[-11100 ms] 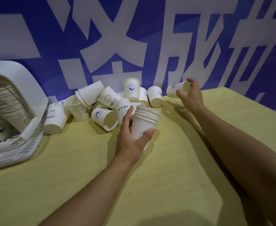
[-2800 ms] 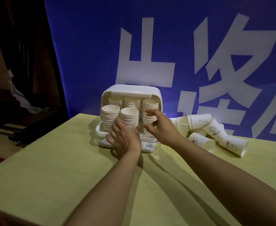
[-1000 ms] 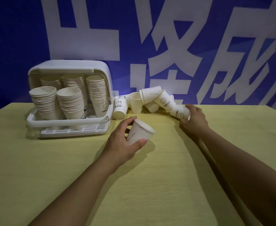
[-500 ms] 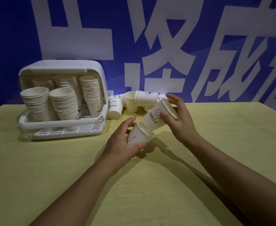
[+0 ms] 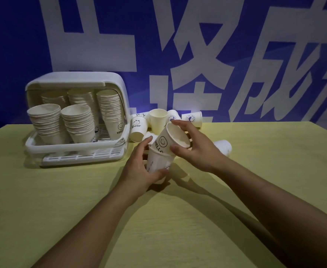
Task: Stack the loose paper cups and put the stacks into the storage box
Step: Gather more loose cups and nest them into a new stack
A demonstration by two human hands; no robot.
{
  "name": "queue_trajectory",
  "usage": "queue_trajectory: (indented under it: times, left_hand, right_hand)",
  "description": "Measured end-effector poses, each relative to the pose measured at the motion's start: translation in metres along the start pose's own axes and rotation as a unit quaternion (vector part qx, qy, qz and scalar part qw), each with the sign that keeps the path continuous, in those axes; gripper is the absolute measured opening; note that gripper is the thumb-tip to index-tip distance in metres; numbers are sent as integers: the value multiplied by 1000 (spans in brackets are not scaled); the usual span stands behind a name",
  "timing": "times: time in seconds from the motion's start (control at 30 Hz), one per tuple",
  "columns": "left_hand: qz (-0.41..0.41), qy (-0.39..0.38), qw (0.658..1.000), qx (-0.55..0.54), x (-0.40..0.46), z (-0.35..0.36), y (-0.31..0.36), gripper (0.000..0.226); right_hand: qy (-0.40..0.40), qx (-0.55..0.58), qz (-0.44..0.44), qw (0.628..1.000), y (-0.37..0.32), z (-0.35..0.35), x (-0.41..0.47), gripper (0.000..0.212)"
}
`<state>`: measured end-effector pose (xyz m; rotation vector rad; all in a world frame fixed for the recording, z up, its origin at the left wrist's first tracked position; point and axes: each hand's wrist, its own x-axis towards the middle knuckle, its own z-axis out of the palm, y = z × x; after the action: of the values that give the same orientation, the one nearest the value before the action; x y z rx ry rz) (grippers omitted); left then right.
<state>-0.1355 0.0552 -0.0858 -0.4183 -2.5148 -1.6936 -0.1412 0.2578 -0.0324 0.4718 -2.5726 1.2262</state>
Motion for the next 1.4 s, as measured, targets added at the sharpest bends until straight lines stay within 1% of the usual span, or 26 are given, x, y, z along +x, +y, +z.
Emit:
queue_trajectory:
  times: [0.1, 0.17, 0.23, 0.3, 0.33, 0.37, 0.4, 0.43, 0.5, 0.57, 0.67, 0.73, 0.83, 0.93, 1.03, 1.17, 1.23, 1.3, 1.4]
  left_hand:
    - [21, -33, 999, -7, -2, -1, 4, 102]
    - [43, -57, 997, -10, -5, 3, 7, 104]
    - [57, -68, 996, -11, -6, 7, 7, 107]
    - [62, -74, 995, -4, -8, 9, 11, 107]
    - [63, -72, 995, 3, -8, 9, 11, 104]
    - [64, -67, 996, 9, -8, 9, 10, 98]
    - [64, -61, 996, 7, -8, 10, 10, 91]
    - [61, -55, 997, 0, -9, 10, 10, 85]
    - [58, -53, 997, -16, -10, 13, 11, 80]
    - [60, -54, 996, -27, -11, 16, 12, 83]
    - [64, -63, 995, -34, -15, 26, 17, 89]
    - [70, -72, 994, -31, -17, 35, 21, 91]
    - [80, -87, 993, -28, -19, 45, 26, 92]
    - [96, -99, 990, -31, -20, 50, 28, 93]
    - [99, -106, 989, -24, -20, 51, 27, 95]
    - [100, -110, 989, -23, -20, 53, 24, 97]
    - [102, -112, 988, -24, -19, 53, 23, 96]
    - [104, -113, 988, -24, -18, 53, 22, 96]
    - [102, -117, 988, -23, -18, 53, 21, 95]
  right_hand:
    - [21, 39, 12, 999, -2, -13, 1, 49]
    - [-29, 23, 31, 999, -1, -14, -3, 52]
    - [-99, -58, 23, 993, 4, -5, -12, 61]
    - [-128, -107, 15, 986, 6, 1, -25, 67]
    - [-120, -111, 14, 986, 6, -1, -30, 68]
    - [-100, -116, 16, 988, 4, -7, -35, 67]
    - [-69, -145, 20, 987, 3, -13, -40, 67]
    - [-29, -206, 23, 978, 3, -21, -47, 66]
    - [33, -348, 53, 935, 11, -41, -60, 64]
    - [34, -433, 145, 889, 25, -65, -74, 63]
    - [4, -480, 280, 831, 50, -97, -94, 67]
    - [7, -487, 336, 806, 65, -113, -106, 67]
    - [34, -481, 379, 790, 83, -133, -124, 59]
    - [61, -505, 386, 770, 100, -147, -140, 46]
    - [79, -502, 382, 772, 110, -159, -145, 44]
    - [90, -513, 387, 761, 117, -171, -148, 38]
    - [111, -504, 385, 765, 118, -174, -149, 36]
    - [139, -476, 376, 782, 115, -173, -149, 40]
    - [149, -415, 330, 835, 100, -159, -144, 49]
